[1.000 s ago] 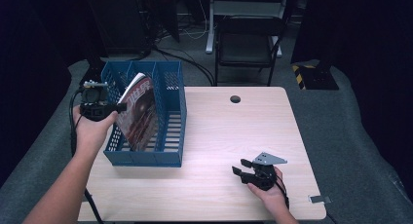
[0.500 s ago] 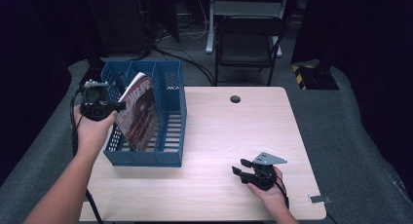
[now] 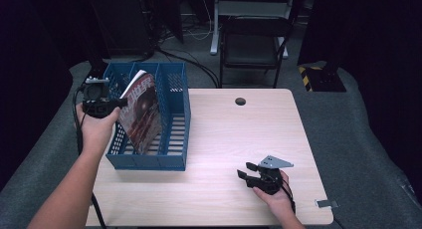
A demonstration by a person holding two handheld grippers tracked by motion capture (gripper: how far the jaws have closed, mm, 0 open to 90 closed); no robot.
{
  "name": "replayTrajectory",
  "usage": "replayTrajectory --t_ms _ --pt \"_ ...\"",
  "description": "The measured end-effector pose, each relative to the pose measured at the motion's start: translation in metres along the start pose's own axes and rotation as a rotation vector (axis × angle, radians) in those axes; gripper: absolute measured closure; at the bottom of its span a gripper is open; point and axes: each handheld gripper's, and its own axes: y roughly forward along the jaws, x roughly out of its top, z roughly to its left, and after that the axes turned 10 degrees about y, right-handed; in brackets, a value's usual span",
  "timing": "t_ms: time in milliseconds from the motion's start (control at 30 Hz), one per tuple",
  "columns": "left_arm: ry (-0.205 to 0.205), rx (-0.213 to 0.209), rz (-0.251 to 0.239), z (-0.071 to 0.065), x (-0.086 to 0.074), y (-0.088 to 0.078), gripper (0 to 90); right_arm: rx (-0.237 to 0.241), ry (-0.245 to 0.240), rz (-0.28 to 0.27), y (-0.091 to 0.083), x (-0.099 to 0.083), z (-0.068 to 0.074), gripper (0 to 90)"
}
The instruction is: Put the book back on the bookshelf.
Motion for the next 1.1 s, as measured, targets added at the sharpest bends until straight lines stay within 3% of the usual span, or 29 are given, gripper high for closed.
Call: replayTrajectory --t_ms 433,700,800,900,1100 --pt "-0.037 0.045 -0.040 0.005 0.011 0.016 84.2 -0.002 0.014 -0.017 -0.005 0.000 -0.004 48.7" --pt "-0.034 0.053 -0.065 0.004 0.010 0.025 84.2 -0.003 0.019 -0.022 -0.007 0.000 -0.003 48.7" --pt "-0.006 0.058 -0.069 0.003 0.006 0.029 84.0 -0.004 0.014 -0.025 -0.008 0.001 -0.003 48.8" --pt "-0.007 0.047 -0.075 0.003 0.002 0.031 83.7 -0.005 0.014 -0.031 -0.009 0.001 -0.004 48.7" --pt "-0.020 0.028 -0.072 0.004 -0.001 0.031 71.7 -0.001 0.008 -0.023 -0.008 0.001 -0.003 48.7"
